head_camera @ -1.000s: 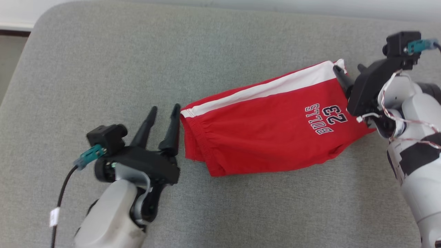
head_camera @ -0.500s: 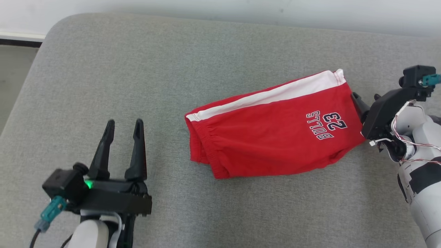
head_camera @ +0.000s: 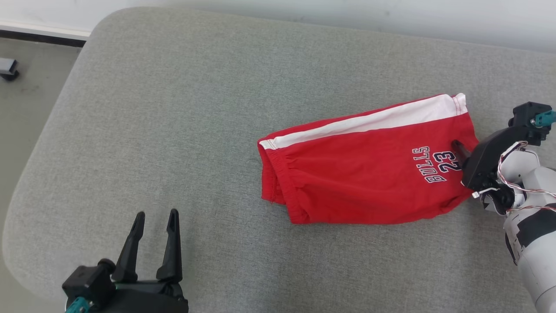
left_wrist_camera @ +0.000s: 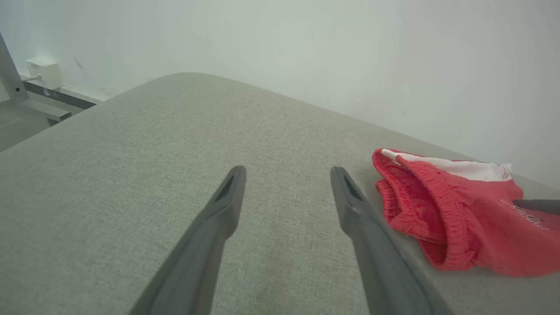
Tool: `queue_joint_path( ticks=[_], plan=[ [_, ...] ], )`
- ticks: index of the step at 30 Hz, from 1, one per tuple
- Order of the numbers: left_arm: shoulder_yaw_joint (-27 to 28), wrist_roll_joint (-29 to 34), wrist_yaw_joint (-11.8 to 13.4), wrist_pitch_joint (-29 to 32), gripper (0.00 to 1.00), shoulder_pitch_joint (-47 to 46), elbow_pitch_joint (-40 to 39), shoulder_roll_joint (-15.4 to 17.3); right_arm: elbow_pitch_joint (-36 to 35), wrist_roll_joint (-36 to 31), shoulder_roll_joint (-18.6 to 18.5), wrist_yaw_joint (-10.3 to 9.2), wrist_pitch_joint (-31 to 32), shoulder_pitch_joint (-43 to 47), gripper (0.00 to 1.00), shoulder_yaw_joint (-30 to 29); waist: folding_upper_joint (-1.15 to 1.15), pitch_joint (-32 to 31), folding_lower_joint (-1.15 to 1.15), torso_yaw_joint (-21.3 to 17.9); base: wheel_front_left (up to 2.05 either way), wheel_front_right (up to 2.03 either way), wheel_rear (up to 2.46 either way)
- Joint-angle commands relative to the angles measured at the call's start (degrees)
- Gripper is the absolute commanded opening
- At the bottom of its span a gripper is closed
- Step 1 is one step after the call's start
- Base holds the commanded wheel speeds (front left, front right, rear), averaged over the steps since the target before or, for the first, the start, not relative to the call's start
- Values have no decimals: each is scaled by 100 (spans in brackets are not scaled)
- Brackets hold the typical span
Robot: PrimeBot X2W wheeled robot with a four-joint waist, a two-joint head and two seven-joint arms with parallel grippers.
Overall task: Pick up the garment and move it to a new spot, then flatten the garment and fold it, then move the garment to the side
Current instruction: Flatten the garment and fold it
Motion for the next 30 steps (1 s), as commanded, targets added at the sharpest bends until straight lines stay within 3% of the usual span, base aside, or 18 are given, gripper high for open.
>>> queue_joint_path(
  ticks=[1, 7, 8, 9, 10, 11, 12, 13, 22, 30],
  plan=[
    [1, -69, 27, 2, 100, 93, -4, -5, 163, -45, 97, -16, 96, 101, 100, -4, 1, 9, 1, 54, 0, 0, 0],
    [5, -203, 102, 2, 100, 253, -78, -7, 503, -179, 333, 6, 371, 87, 99, 46, 1, 19, 1, 127, 0, 0, 0],
    [-5, -209, 106, 2, 100, 251, -79, -7, 542, -198, 371, 12, 432, 97, 79, 68, 1, 20, 1, 133, 0, 0, 0],
    [-5, -209, 106, 2, 100, 251, -79, -7, 542, -198, 371, 12, 432, 97, 79, 68, 1, 20, 1, 133, 0, 0, 0],
    [-9, -211, 107, 2, 100, 244, -83, -6, 563, -217, 403, 15, 459, 104, 47, 92, 1, 20, 1, 136, 0, 0, 0],
    [-10, -219, 105, 2, 100, 238, -84, -7, 562, -201, 426, 16, 456, 104, 36, 89, 1, 19, 1, 139, 0, 0, 0],
    [-15, -222, 104, 2, 100, 226, -84, -7, 552, -157, 447, 16, 434, 107, 15, 71, 1, 19, 1, 143, 0, 0, 0],
    [-18, -226, 103, 2, 100, 205, -88, -7, 549, -145, 442, 16, 418, 111, 0, 72, 1, 20, 1, 147, 0, 0, 0],
    [-22, -240, 151, 1, 100, 143, -127, -7, 532, -339, 150, -19, 93, -47, 0, 24, 1, 10, 1, 63, 0, 0, 0],
    [-28, -180, 158, 1, 100, 287, -123, -5, 239, -498, -108, -18, -312, 34, 0, 11, 1, -293, 1, -317, 0, 0, 0]
  ],
)
